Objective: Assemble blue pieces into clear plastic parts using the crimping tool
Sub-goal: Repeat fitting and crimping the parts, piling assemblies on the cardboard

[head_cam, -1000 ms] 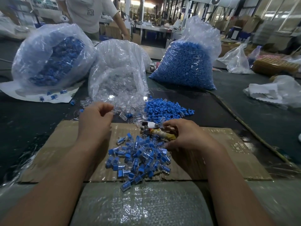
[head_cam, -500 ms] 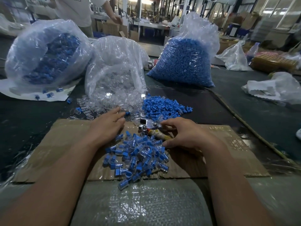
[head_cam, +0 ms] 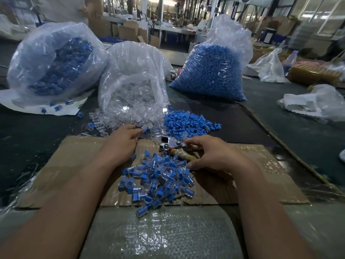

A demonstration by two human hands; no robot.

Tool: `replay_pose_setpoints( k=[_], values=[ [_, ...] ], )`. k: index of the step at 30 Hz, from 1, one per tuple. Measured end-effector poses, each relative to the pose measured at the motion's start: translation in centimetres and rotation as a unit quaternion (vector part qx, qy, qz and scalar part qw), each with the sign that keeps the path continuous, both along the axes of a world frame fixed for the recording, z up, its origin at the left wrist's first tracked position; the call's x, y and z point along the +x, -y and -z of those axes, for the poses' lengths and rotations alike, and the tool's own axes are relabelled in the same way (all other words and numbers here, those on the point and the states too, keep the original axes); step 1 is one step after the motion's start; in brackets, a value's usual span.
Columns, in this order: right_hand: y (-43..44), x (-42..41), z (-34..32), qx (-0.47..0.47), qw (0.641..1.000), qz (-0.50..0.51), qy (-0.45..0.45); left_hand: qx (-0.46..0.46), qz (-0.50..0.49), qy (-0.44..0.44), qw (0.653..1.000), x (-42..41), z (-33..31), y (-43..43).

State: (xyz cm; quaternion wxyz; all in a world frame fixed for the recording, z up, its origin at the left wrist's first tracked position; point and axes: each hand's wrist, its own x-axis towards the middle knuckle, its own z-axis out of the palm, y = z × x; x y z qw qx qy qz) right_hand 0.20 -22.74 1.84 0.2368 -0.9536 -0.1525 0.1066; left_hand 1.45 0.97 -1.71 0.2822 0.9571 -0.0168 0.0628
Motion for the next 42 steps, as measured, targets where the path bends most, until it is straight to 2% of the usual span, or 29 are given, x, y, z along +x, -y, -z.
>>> replay_pose_setpoints(
  k=[8, 18, 23, 31, 42],
  values=[
    [0.1, -0.2, -0.1, -0.003, 1.0, 0.003, -0.009, -0.044, -0.104, 0.062, 0.992, -0.9, -0.6, 0.2],
    [-0.1, -0.2, -0.5, -0.012, 1.0, -0.006, -0.015, -0.052, -0.074, 0.072, 0.993, -0.8, -0.7, -0.1],
    [-0.1, -0.3, -0.4, -0.011, 1.0, -0.007, -0.013, -0.021, -0.033, 0.002, 0.999, -0.9, -0.8, 0.2],
    [0.0, -0.4, -0.5, -0.008, 1.0, -0.009, -0.01, -0.063, -0.087, 0.078, 0.991, -1.3, -1.0, 0.2],
    [0.5, -0.3, -0.6, 0.034, 0.999, 0.013, -0.039, -0.101, -0.085, 0.104, 0.986, -2.2, -1.5, 0.5]
  ],
)
